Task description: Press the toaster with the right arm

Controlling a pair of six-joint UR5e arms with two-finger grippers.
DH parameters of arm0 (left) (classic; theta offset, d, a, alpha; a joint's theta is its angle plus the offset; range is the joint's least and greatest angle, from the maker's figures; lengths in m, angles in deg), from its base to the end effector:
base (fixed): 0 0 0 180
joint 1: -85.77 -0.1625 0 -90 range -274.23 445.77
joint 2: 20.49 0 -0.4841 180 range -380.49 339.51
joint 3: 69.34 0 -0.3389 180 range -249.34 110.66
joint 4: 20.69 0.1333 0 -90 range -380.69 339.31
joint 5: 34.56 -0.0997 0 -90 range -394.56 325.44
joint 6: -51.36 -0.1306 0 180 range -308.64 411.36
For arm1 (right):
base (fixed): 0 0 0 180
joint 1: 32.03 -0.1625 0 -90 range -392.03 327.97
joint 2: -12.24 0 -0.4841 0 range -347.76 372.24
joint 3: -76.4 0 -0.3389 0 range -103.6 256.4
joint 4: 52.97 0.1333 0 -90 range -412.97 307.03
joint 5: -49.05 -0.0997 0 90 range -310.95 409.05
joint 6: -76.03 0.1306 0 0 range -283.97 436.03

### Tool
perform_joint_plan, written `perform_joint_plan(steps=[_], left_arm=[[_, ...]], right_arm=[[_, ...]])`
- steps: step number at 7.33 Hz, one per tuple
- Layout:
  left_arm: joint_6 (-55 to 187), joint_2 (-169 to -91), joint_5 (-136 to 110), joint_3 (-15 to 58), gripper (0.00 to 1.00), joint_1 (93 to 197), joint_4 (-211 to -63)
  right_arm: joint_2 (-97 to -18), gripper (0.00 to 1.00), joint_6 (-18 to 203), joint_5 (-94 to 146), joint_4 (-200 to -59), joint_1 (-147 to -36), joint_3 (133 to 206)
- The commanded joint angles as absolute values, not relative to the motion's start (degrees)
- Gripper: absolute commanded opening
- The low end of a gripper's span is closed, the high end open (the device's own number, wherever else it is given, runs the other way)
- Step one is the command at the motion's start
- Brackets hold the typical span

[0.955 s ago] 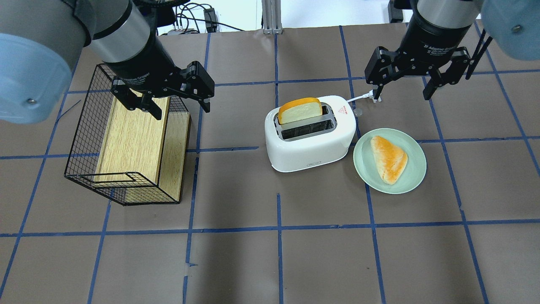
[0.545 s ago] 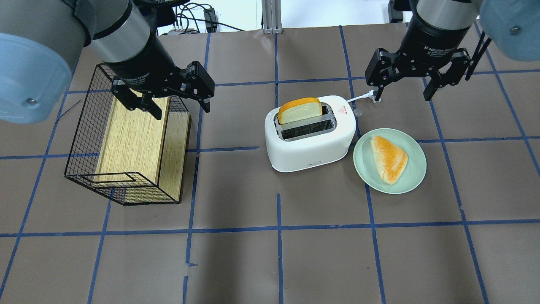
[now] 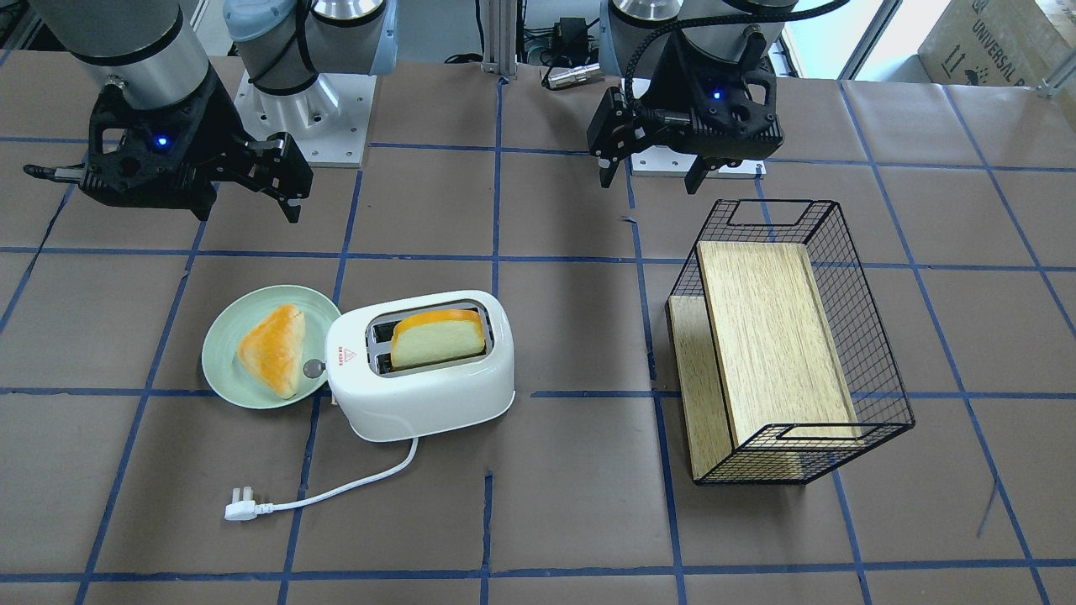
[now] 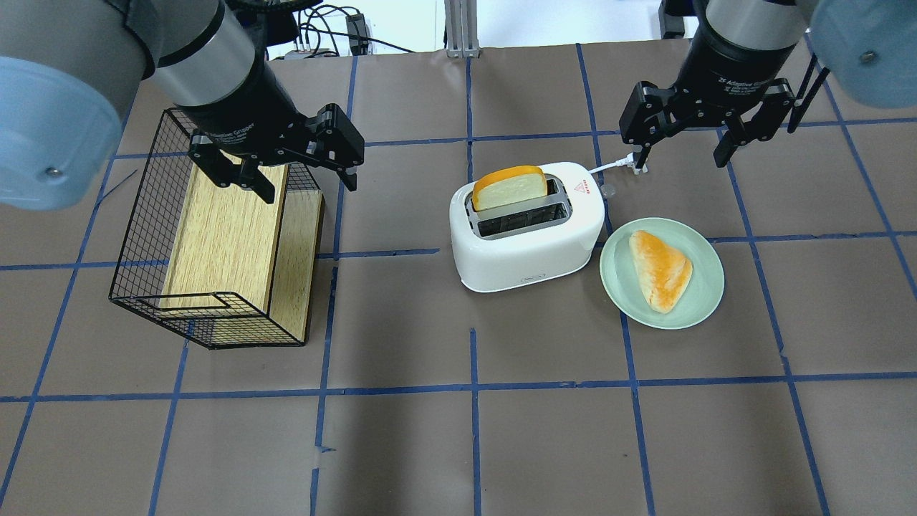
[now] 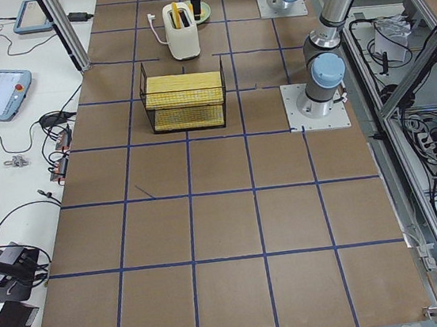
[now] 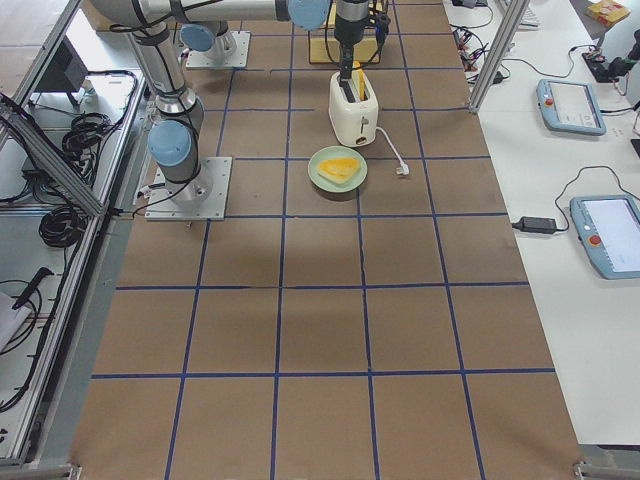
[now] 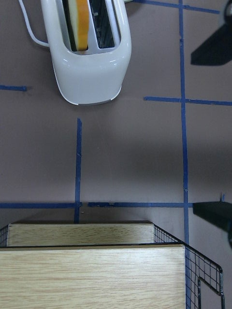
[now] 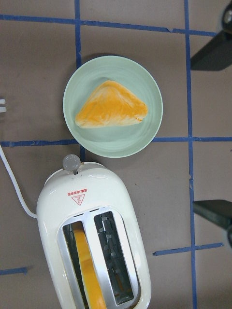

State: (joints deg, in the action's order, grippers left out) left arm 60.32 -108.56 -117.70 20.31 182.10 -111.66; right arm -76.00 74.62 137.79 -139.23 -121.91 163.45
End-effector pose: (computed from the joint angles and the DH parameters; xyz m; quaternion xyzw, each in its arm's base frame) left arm -0.1948 -0.4060 0.5325 0.0222 -0.9979 0.0034 0.0608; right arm 0.1352 -0.4478 0.5185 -0.0110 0.9996 0.0221 0.0113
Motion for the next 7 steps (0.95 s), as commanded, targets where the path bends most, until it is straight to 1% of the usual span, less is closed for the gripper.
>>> perform_joint_plan(steps=[1,2,3,4,6,7], left_arm=[[60.3,-108.6,-117.7,20.3,1.00,182.1,-111.7],[60.3,-108.6,-117.7,20.3,1.00,182.1,-111.7],[60.3,-108.6,-117.7,20.3,1.00,182.1,-111.7],[60.3,-108.6,-117.7,20.3,1.00,182.1,-111.7],[60.3,-108.6,-117.7,20.3,1.00,182.1,-111.7],[60.3,-108.6,-117.7,20.3,1.00,182.1,-111.7]], right_arm=[[-75.7,0.31,63.7,136.6,-141.4,-122.0,163.4],[-75.3,0.29,52.6,136.6,-143.3,-122.0,163.1],[-73.6,0.29,40.7,136.8,-146.6,-121.9,162.9],[-72.8,0.29,34.8,136.7,-149.0,-122.0,162.6],[-69.5,0.28,14.2,135.2,-149.9,-121.6,161.2],[-69.1,0.28,8.1,136.0,-149.9,-122.1,160.7]])
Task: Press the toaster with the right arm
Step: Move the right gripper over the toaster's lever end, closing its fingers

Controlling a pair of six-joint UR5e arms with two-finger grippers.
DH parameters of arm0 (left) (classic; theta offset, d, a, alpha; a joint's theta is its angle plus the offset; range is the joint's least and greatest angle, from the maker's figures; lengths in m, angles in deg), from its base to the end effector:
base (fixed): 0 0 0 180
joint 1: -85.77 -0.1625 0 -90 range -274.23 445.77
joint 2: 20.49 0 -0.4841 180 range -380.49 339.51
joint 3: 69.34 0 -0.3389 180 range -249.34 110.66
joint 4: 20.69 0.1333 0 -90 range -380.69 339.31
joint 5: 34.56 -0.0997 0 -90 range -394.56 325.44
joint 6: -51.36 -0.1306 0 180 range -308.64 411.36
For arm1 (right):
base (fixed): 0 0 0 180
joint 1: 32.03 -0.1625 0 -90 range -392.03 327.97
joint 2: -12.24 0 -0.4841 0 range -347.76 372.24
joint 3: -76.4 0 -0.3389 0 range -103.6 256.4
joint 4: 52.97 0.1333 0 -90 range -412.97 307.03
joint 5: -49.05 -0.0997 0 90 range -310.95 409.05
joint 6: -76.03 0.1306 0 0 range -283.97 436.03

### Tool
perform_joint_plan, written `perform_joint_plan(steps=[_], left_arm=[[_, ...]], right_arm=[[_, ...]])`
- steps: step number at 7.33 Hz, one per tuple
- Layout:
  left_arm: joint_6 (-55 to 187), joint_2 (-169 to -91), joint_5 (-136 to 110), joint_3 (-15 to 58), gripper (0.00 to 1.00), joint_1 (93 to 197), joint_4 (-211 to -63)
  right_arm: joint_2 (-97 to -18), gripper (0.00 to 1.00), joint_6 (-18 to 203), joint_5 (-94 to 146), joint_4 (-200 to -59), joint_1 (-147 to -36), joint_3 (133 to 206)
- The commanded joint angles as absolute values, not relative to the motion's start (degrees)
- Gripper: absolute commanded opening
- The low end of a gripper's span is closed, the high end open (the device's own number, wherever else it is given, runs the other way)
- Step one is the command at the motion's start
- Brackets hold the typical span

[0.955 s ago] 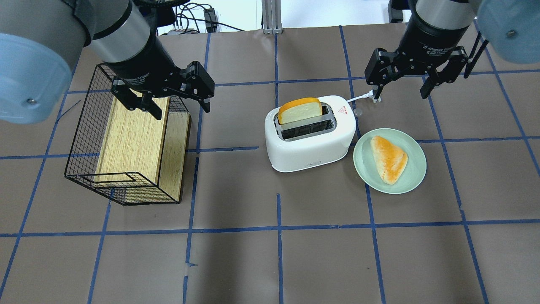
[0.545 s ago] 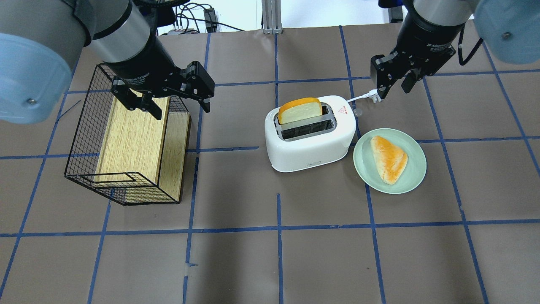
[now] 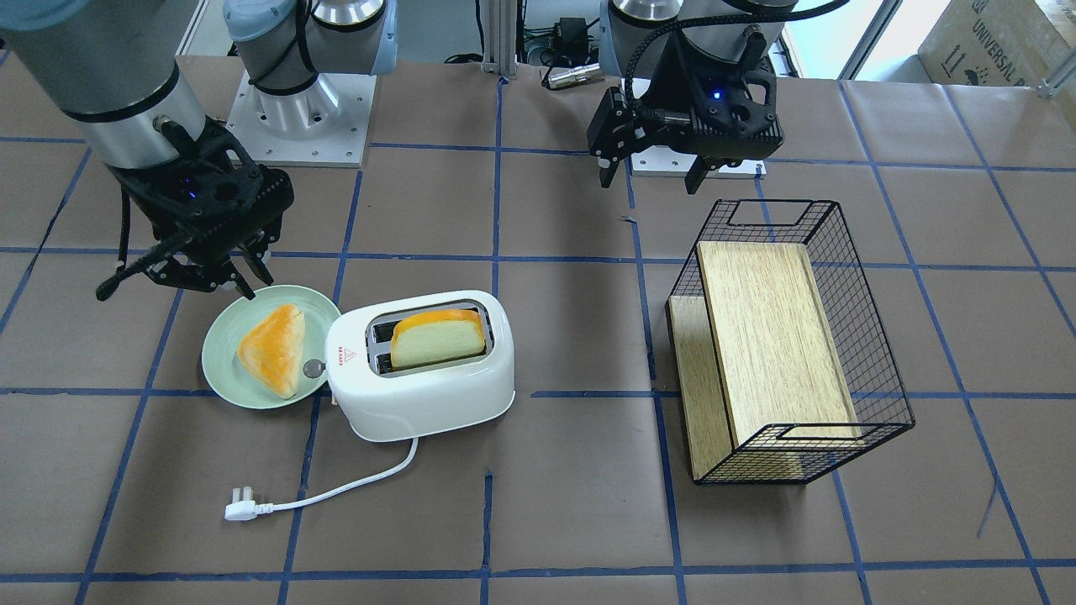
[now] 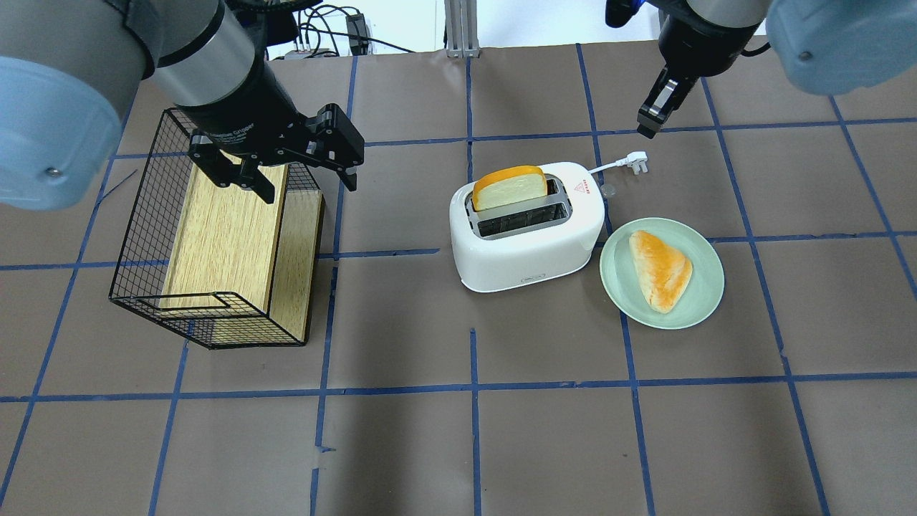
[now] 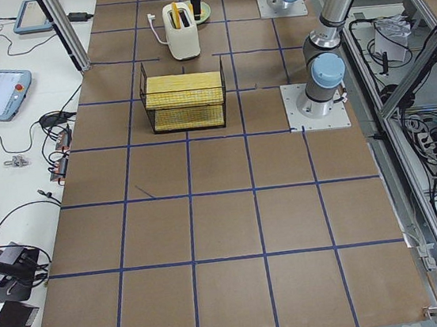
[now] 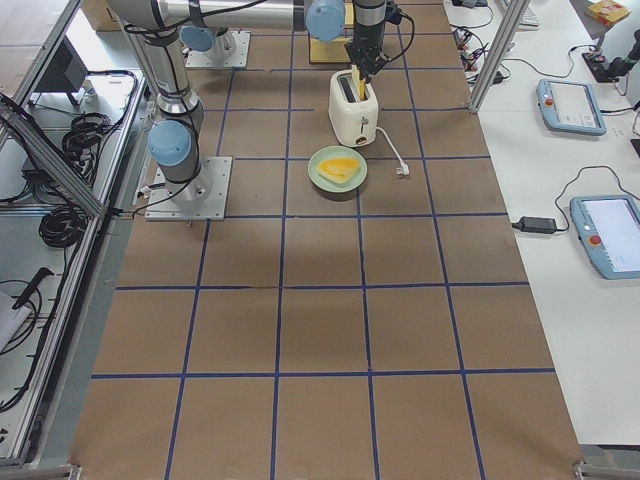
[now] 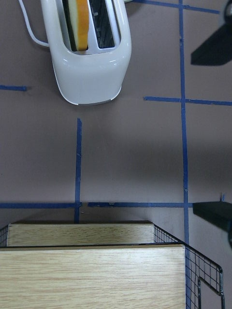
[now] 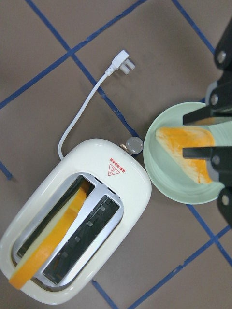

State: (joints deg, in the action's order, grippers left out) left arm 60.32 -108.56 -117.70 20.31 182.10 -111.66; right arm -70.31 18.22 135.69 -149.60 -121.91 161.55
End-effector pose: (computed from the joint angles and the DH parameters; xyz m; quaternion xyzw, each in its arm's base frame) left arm -0.1948 -0.4060 0.5325 0.0222 -0.9979 0.0034 0.0608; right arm 0.1399 -0.5102 0.5041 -0.4828 0.8745 -0.0449 0.0086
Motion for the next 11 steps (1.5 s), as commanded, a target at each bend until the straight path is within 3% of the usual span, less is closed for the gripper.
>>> perform_joint_plan(steps=[1,3,5,7,11], left_arm=[[60.3,-108.6,-117.7,20.3,1.00,182.1,-111.7],[60.3,-108.6,-117.7,20.3,1.00,182.1,-111.7],[60.3,-108.6,-117.7,20.3,1.00,182.1,-111.7],[60.3,-108.6,-117.7,20.3,1.00,182.1,-111.7],[60.3,-108.6,-117.7,20.3,1.00,182.1,-111.7]], right_arm=[[-67.3,0.28,0.6,136.0,-150.3,-122.3,160.6],[-63.8,0.28,-12.0,136.1,-154.1,-122.2,161.0],[-62.8,0.28,-12.7,136.0,-155.0,-123.0,162.8],[-62.6,0.27,-12.1,138.7,-164.3,-124.1,170.1],[-62.3,0.27,-12.7,138.8,-165.3,-124.0,171.1]])
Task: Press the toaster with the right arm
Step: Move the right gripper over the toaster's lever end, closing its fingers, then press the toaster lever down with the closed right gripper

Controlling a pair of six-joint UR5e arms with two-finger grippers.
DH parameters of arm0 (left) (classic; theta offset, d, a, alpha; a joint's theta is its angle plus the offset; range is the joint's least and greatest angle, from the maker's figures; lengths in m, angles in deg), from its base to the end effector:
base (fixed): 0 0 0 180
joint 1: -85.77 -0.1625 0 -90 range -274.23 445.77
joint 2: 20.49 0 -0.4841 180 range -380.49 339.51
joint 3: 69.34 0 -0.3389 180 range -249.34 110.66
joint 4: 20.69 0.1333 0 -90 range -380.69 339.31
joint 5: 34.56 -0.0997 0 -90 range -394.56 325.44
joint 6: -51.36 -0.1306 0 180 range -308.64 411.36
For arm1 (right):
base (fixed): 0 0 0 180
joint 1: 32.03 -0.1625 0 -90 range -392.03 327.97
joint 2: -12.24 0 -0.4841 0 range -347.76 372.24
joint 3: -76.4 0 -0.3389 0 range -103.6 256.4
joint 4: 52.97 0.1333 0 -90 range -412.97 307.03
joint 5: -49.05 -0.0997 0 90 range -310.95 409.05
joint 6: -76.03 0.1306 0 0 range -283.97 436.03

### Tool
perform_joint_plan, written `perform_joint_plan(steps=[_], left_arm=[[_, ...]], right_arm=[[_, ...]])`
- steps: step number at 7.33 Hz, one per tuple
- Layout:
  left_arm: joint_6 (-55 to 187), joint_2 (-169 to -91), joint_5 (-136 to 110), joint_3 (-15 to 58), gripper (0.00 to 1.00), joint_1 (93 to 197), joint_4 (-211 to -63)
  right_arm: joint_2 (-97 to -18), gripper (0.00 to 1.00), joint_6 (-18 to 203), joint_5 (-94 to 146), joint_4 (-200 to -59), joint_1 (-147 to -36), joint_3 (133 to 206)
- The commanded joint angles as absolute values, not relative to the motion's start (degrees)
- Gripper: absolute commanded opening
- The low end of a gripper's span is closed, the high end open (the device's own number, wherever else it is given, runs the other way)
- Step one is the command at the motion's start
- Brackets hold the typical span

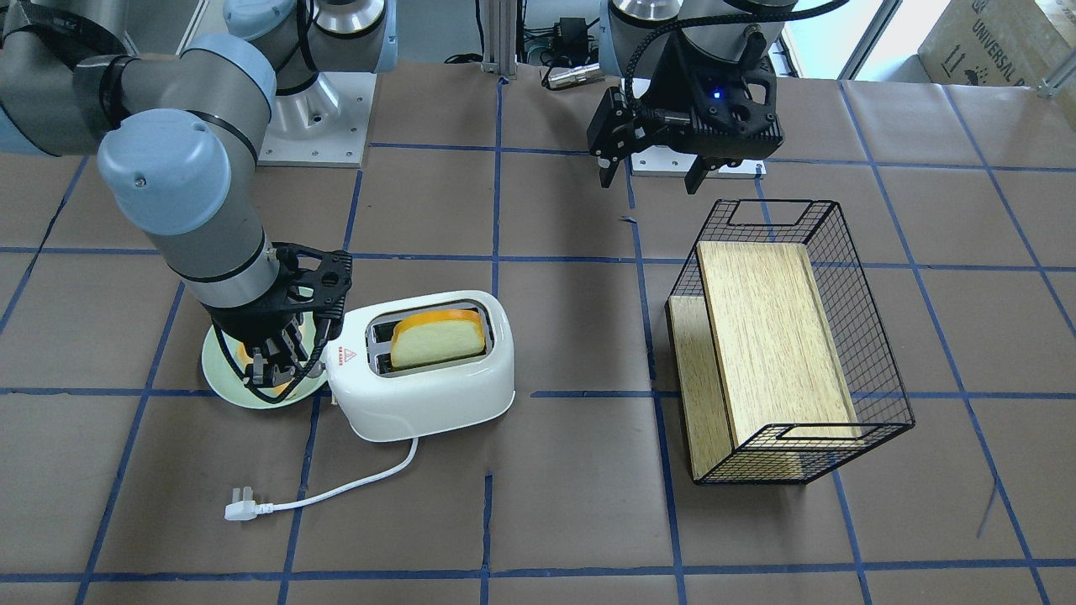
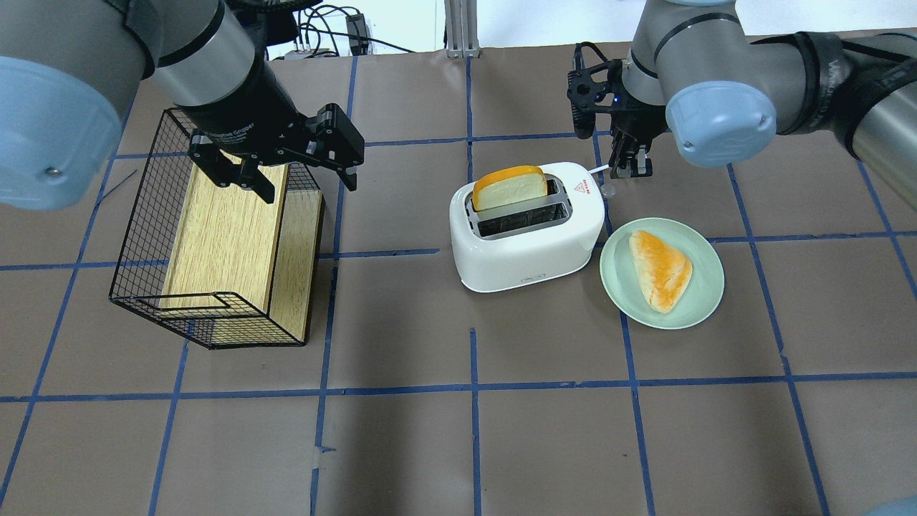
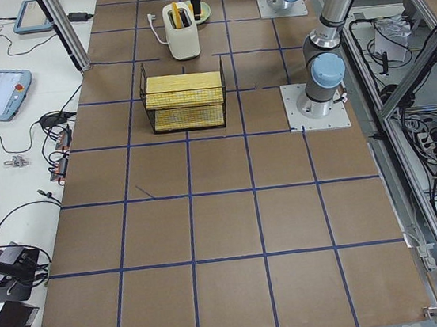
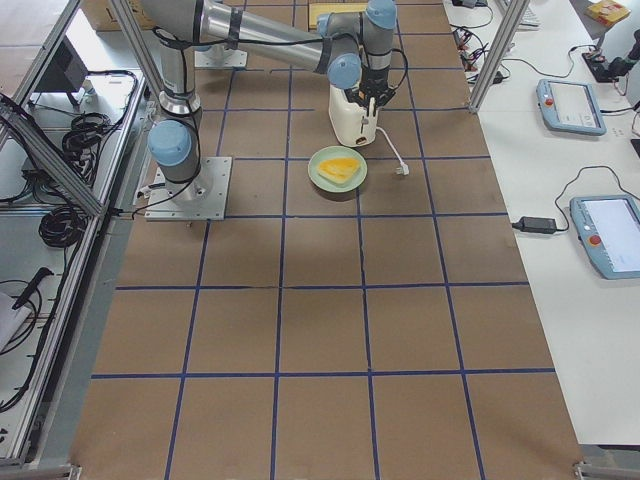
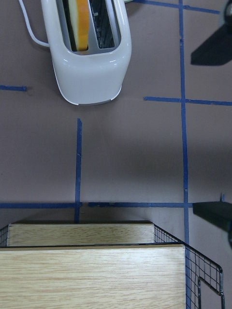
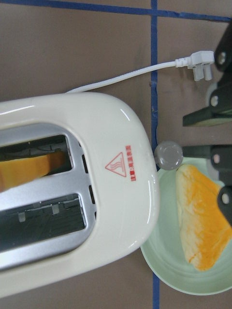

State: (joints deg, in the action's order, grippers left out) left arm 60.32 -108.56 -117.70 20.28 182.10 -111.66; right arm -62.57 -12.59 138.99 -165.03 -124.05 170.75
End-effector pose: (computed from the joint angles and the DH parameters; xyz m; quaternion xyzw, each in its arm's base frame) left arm -0.1949 -0.4060 0.5327 0.0222 -0.9979 0.0036 0.0608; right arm 0.1528 -0.5465 0.3902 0.7109 -0.7030 0.0164 0.0147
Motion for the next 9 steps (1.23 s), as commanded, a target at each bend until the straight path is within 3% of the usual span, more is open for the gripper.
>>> perform_joint_plan(steps=[1,6,9], left_arm=[[60.3,-108.6,-117.7,20.3,1.00,182.1,-111.7],[60.3,-108.6,-117.7,20.3,1.00,182.1,-111.7],[60.3,-108.6,-117.7,20.3,1.00,182.1,-111.7]], right_arm=[[-61.4,0.28,-12.5,138.3,-165.4,-124.1,171.1],[-59.9,0.28,-12.3,138.3,-167.2,-124.2,171.8],[-60.2,0.28,-12.1,138.3,-172.3,-124.2,176.5]])
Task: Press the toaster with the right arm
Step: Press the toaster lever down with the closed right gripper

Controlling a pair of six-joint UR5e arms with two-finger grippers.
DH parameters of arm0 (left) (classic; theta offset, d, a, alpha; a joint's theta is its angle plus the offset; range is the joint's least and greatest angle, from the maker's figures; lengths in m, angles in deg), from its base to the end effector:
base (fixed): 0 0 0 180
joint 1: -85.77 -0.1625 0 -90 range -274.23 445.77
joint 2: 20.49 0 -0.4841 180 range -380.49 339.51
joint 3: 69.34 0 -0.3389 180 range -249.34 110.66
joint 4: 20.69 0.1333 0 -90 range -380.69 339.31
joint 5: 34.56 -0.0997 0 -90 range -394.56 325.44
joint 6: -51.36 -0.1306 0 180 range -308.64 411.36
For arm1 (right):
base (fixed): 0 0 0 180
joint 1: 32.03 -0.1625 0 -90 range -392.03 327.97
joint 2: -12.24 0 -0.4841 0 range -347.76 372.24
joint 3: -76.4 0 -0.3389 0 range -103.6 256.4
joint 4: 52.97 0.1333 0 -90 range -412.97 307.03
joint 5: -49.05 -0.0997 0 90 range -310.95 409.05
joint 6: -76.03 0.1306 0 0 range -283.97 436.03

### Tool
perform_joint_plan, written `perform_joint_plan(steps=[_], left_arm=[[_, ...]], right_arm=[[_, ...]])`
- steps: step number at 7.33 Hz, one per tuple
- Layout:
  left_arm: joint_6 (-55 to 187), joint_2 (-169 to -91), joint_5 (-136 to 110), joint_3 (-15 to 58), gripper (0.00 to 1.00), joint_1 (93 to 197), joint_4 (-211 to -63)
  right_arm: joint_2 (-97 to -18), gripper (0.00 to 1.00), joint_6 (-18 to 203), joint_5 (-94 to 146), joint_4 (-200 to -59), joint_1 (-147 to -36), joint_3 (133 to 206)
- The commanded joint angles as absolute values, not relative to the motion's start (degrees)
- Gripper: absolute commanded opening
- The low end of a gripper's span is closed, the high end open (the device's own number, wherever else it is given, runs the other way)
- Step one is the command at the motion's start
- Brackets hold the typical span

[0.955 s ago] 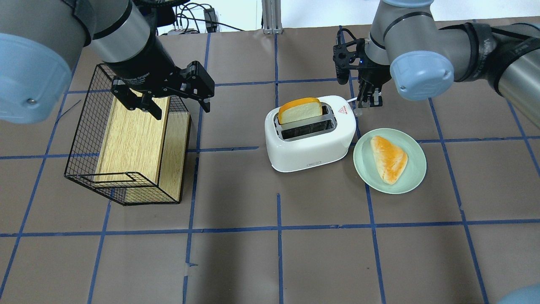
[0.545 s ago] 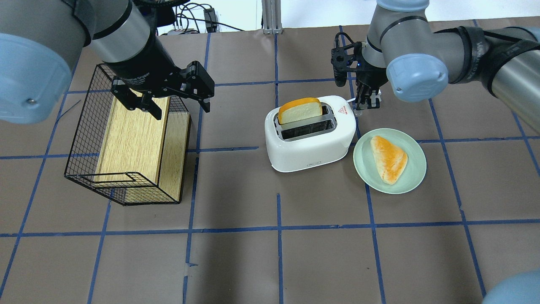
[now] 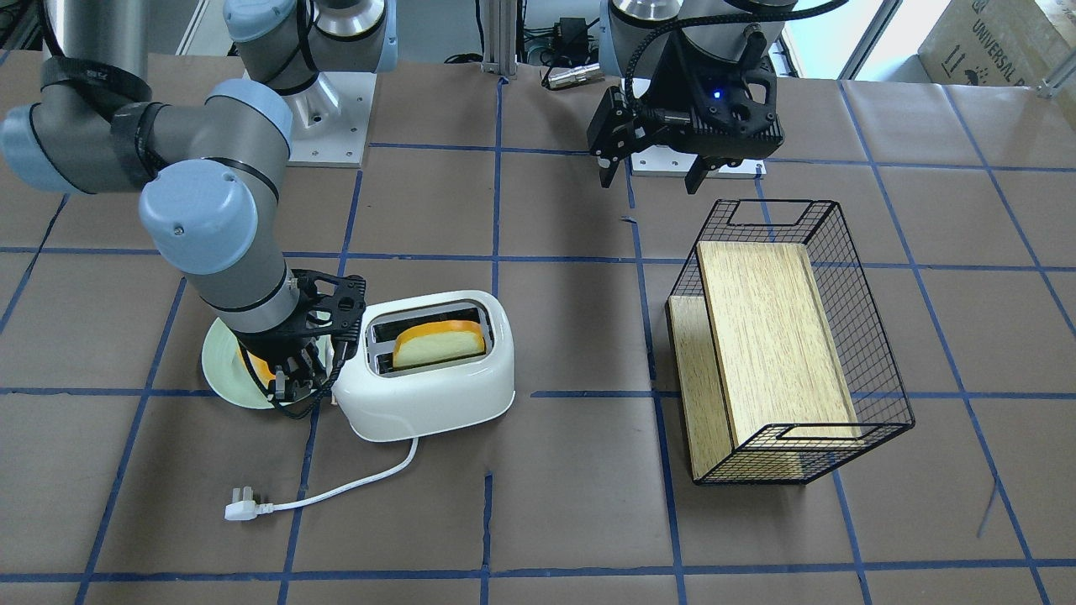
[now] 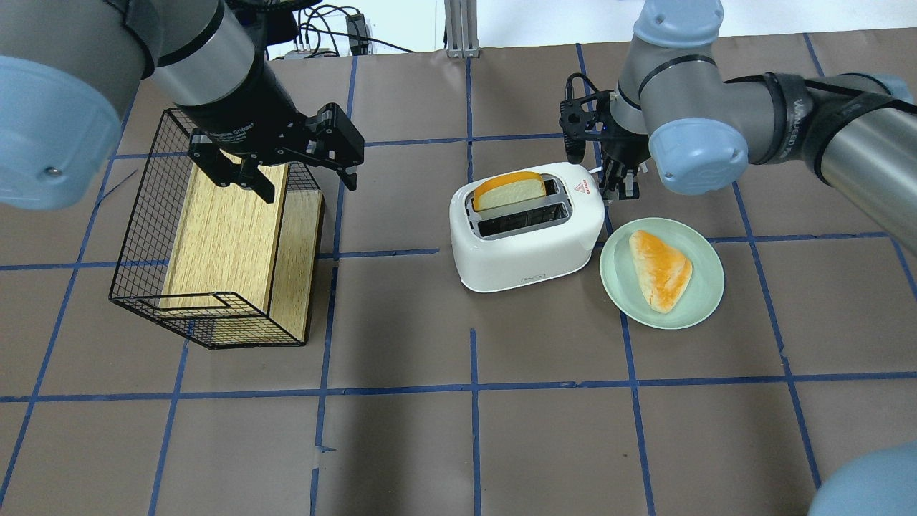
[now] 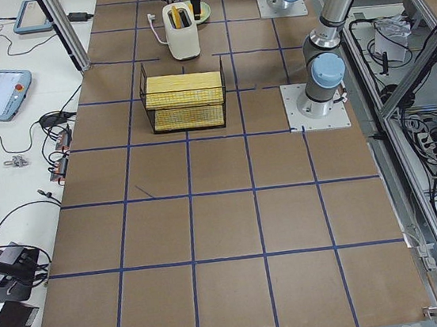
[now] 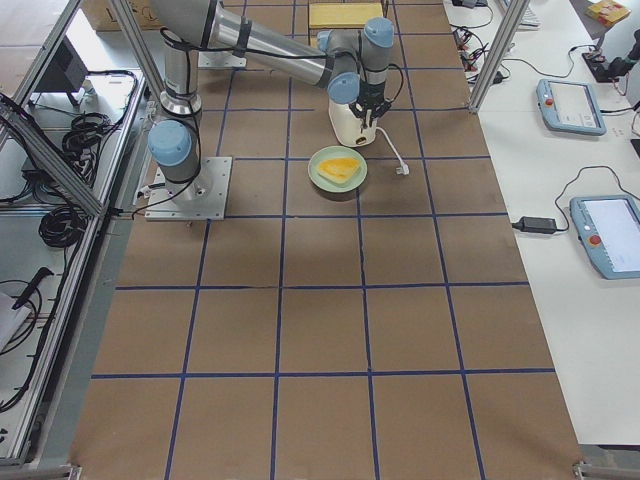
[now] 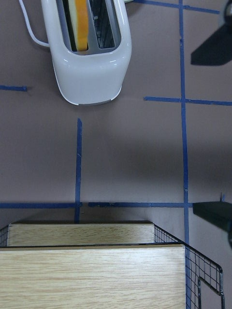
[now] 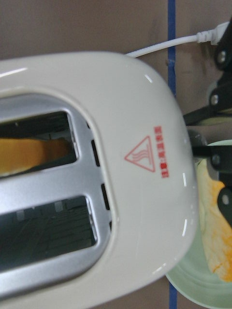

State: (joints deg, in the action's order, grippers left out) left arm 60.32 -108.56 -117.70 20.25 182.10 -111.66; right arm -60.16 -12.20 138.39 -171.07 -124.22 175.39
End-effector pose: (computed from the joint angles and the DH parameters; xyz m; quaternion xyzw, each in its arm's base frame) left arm -0.1949 -0.4061 0.5329 0.0222 -0.9979 0.0039 0.0609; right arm 0.1558 -0.5470 0.3443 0.7097 -0.7044 0.0136 0.0048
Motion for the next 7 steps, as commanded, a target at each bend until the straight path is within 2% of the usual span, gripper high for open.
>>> perform_joint_plan(steps=[1,7], left_arm=[[60.3,-108.6,-117.7,20.3,1.00,182.1,-111.7],[60.3,-108.6,-117.7,20.3,1.00,182.1,-111.7]], right_arm=[[-60.0,0.28,-12.1,138.3,-172.3,-124.2,176.4],[-59.7,0.28,-12.1,137.2,-172.5,-124.0,176.9]])
